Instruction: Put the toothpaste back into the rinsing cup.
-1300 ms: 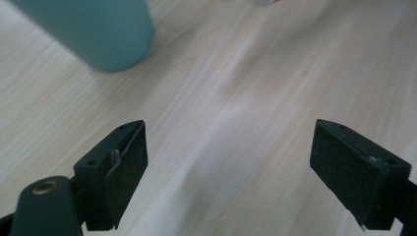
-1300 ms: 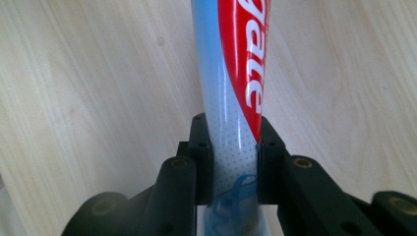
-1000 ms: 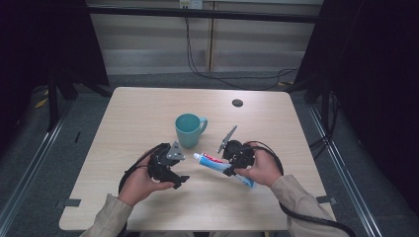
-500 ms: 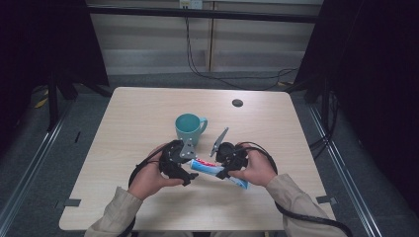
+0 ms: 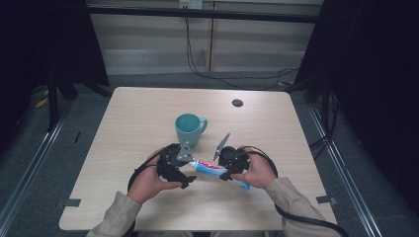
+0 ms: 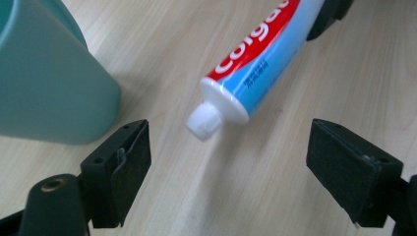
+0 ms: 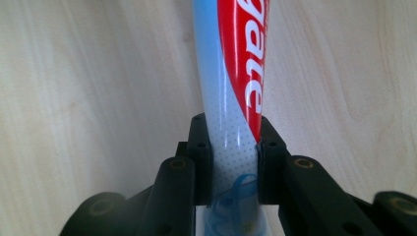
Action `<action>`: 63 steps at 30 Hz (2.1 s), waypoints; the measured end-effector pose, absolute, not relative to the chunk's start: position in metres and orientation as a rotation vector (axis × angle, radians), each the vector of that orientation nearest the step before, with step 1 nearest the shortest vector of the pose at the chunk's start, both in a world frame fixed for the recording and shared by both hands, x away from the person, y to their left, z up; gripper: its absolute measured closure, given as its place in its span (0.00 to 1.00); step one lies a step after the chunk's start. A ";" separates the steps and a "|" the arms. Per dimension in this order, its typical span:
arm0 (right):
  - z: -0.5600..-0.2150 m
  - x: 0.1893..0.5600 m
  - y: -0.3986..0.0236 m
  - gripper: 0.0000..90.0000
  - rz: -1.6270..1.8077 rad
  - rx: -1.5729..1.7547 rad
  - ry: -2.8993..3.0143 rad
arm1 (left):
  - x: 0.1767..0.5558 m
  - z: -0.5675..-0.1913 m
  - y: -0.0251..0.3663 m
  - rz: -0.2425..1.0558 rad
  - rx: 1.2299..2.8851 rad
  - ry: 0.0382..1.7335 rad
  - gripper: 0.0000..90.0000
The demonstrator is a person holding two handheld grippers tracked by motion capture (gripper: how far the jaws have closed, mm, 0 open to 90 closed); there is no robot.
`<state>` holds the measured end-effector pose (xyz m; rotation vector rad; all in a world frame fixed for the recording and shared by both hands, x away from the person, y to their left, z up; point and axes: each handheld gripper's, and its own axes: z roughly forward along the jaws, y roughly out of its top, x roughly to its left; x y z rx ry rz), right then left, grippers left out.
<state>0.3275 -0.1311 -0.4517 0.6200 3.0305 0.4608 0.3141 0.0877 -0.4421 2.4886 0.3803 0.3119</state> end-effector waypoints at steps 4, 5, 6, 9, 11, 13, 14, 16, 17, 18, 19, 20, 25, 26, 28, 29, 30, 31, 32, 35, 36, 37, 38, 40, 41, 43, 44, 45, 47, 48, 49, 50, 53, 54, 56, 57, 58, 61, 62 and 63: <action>-0.458 0.330 -0.134 0.82 0.467 0.647 3.027 | 0.314 -0.446 0.094 0.306 2.483 0.402 0.19; -0.459 0.331 -0.135 0.82 0.471 0.632 3.023 | 0.314 -0.446 0.095 0.300 2.479 0.407 0.19; -0.460 0.331 -0.136 0.82 0.469 0.632 3.025 | 0.314 -0.446 0.095 0.301 2.478 0.409 0.19; -0.462 0.330 -0.138 0.82 0.471 0.643 3.017 | 0.314 -0.446 0.098 0.297 2.470 0.415 0.19; -0.464 0.330 -0.140 0.82 0.474 0.651 3.019 | 0.313 -0.447 0.099 0.293 2.458 0.426 0.18; -0.466 0.329 -0.141 0.82 0.492 0.666 3.016 | 0.312 -0.449 0.100 0.280 2.450 0.436 0.18; -0.466 0.329 -0.141 0.82 0.492 0.666 3.016 | 0.312 -0.449 0.100 0.280 2.450 0.436 0.18; -0.467 0.329 -0.143 0.82 0.507 0.645 3.010 | 0.313 -0.449 0.101 0.282 2.457 0.437 0.18; -0.467 0.328 -0.143 0.82 0.506 0.649 3.006 | 0.313 -0.450 0.102 0.280 2.456 0.438 0.18; -0.467 0.328 -0.143 0.81 0.509 0.644 3.008 | 0.313 -0.451 0.102 0.275 2.453 0.438 0.18; -0.468 0.328 -0.145 0.81 0.523 0.650 3.009 | 0.313 -0.451 0.102 0.273 2.449 0.444 0.18; -0.468 0.328 -0.145 0.81 0.523 0.650 3.009 | 0.313 -0.451 0.102 0.274 2.455 0.438 0.18; -0.469 0.327 -0.147 0.79 0.563 0.679 2.995 | 0.313 -0.451 0.102 0.269 2.450 0.440 0.18; -0.468 0.327 -0.148 0.78 0.575 0.681 2.992 | 0.313 -0.451 0.102 0.269 2.449 0.440 0.18; -0.468 0.327 -0.148 0.77 0.580 0.702 2.991 | 0.311 -0.451 0.102 0.272 2.438 0.443 0.18; -0.468 0.326 -0.149 0.73 0.570 0.710 2.985 | 0.311 -0.450 0.102 0.273 2.433 0.442 0.18; -0.468 0.326 -0.149 0.73 0.570 0.710 2.985 | 0.311 -0.450 0.102 0.273 2.433 0.442 0.18; -0.469 0.326 -0.149 0.70 0.567 0.702 2.986 | 0.311 -0.450 0.102 0.274 2.434 0.448 0.18; -0.469 0.326 -0.150 0.67 0.559 0.711 2.978 | 0.312 -0.450 0.103 0.275 2.432 0.450 0.18; -0.466 0.324 -0.155 0.56 0.545 0.709 2.964 | 0.312 -0.451 0.103 0.272 2.433 0.456 0.18; -0.466 0.324 -0.155 0.56 0.545 0.709 2.964 | 0.312 -0.451 0.103 0.272 2.433 0.456 0.18; -0.465 0.324 -0.157 0.53 0.536 0.702 2.969 | 0.312 -0.450 0.103 0.275 2.434 0.452 0.18; -0.465 0.324 -0.157 0.53 0.536 0.702 2.969 | 0.312 -0.450 0.103 0.275 2.434 0.452 0.18; -0.464 0.323 -0.160 0.52 0.512 0.699 2.982 | 0.312 -0.450 0.103 0.274 2.427 0.452 0.18; -0.464 0.322 -0.163 0.50 0.498 0.713 2.983 | 0.312 -0.449 0.103 0.274 2.429 0.453 0.18; -0.465 0.321 -0.165 0.49 0.488 0.727 2.982 | 0.312 -0.449 0.103 0.276 2.430 0.454 0.18; -0.465 0.321 -0.168 0.48 0.495 0.749 2.981 | 0.312 -0.449 0.103 0.276 2.430 0.455 0.18; -0.465 0.320 -0.169 0.48 0.498 0.745 2.981 | 0.312 -0.449 0.104 0.276 2.430 0.455 0.18; -0.465 0.318 -0.174 0.46 0.493 0.755 2.977 | 0.312 -0.449 0.103 0.273 2.430 0.456 0.18; -0.465 0.318 -0.174 0.46 0.493 0.755 2.977 | 0.312 -0.449 0.103 0.273 2.430 0.456 0.18; -0.465 0.318 -0.177 0.46 0.484 0.779 2.982 | 0.312 -0.449 0.102 0.275 2.433 0.449 0.18; -0.465 0.318 -0.177 0.46 0.484 0.779 2.982 | 0.312 -0.449 0.102 0.275 2.433 0.449 0.18; -0.469 0.316 -0.179 0.47 0.436 0.775 2.996 | 0.311 -0.448 0.101 0.278 2.429 0.447 0.18; -0.469 0.316 -0.179 0.47 0.436 0.775 2.996 | 0.311 -0.449 0.101 0.276 2.421 0.452 0.18; -0.471 0.316 -0.180 0.51 0.439 0.784 3.002 | 0.311 -0.449 0.102 0.279 2.424 0.450 0.18; -0.471 0.316 -0.182 0.57 0.435 0.787 2.990 | 0.311 -0.448 0.102 0.276 2.420 0.456 0.18; -0.471 0.316 -0.182 0.57 0.435 0.787 2.990 | 0.311 -0.448 0.102 0.276 2.420 0.456 0.18; -0.470 0.317 -0.181 0.71 0.401 0.779 2.986 | 0.312 -0.448 0.102 0.282 2.425 0.452 0.18; -0.470 0.317 -0.181 0.71 0.401 0.779 2.986 | 0.312 -0.448 0.103 0.277 2.424 0.454 0.18; -0.469 0.318 -0.181 0.74 0.387 0.791 2.991 | 0.313 -0.447 0.103 0.277 2.424 0.453 0.18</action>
